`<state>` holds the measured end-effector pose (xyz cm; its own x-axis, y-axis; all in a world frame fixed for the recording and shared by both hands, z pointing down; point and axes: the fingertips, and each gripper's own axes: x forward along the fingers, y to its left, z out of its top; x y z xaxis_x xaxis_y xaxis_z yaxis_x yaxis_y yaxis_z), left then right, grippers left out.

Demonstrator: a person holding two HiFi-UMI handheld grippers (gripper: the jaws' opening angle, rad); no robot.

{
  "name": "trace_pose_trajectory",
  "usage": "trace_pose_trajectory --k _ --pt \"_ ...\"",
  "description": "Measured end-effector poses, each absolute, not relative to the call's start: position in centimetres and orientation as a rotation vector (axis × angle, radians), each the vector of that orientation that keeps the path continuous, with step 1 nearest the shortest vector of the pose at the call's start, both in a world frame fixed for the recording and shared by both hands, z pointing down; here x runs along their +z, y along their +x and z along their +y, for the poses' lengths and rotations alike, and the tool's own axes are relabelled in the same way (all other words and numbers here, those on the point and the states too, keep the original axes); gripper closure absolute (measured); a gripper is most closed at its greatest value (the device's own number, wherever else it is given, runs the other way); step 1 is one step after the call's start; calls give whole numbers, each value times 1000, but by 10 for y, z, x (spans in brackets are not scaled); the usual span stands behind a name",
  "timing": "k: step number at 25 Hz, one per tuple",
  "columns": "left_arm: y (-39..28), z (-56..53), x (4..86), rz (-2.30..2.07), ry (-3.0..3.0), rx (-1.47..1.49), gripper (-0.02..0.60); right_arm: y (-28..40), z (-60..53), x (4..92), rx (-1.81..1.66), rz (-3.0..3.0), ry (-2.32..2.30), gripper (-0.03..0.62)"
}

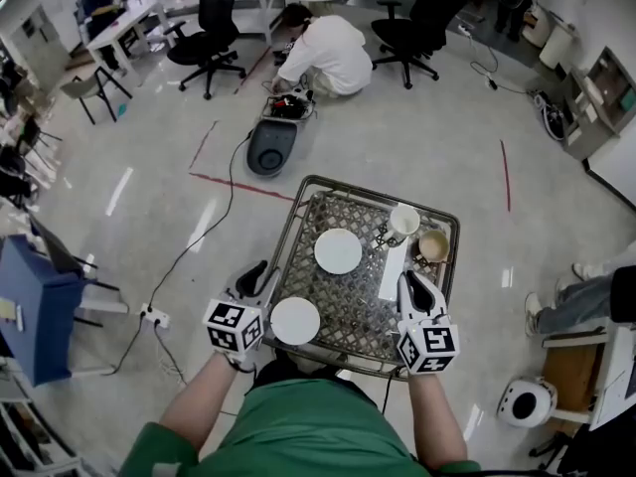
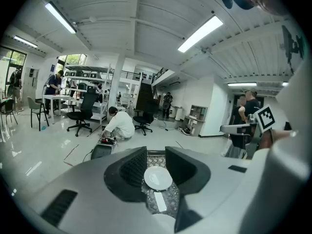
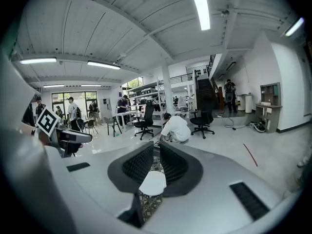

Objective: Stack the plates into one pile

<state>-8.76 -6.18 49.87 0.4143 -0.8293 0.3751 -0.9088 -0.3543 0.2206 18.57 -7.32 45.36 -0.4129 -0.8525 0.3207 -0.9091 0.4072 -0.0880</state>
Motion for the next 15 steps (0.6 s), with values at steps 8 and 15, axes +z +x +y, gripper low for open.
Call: trace_pose_trajectory --k 8,15 --pt "-98 -45 597 -1441 2160 468 451 198 -73 466 377 -2435 1541 534" --pt "-117 8 726 -1211 1890 662 448 199 -62 486 459 -2385 1530 534"
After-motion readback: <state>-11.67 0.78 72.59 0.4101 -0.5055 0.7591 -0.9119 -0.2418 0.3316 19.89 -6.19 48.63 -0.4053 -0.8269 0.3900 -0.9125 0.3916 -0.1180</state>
